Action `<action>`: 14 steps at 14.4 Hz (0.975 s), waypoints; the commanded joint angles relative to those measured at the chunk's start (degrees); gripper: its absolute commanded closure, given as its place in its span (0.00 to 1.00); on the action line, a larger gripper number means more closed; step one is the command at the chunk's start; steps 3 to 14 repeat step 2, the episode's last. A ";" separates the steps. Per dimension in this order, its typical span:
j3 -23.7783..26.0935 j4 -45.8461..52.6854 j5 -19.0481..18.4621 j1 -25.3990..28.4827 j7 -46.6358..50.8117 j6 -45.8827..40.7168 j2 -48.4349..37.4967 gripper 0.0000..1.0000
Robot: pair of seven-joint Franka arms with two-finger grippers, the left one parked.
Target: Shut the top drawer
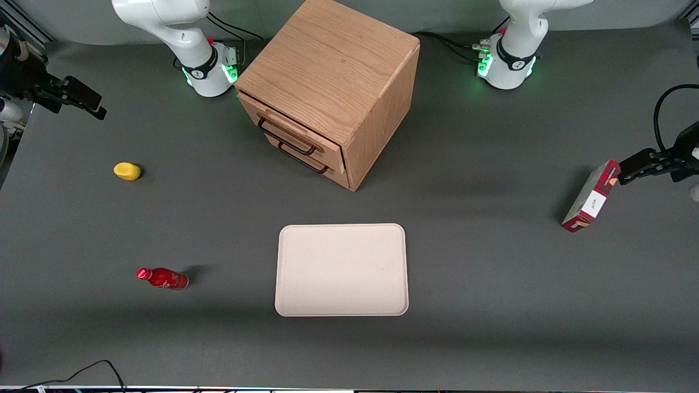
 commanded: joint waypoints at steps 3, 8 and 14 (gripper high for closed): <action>-0.64 0.97 -0.02 0.59 1.08 0.06 0.43 0.00; -0.64 0.97 -0.02 0.59 1.08 0.06 0.43 0.00; -0.64 0.97 -0.02 0.59 1.08 0.06 0.43 0.00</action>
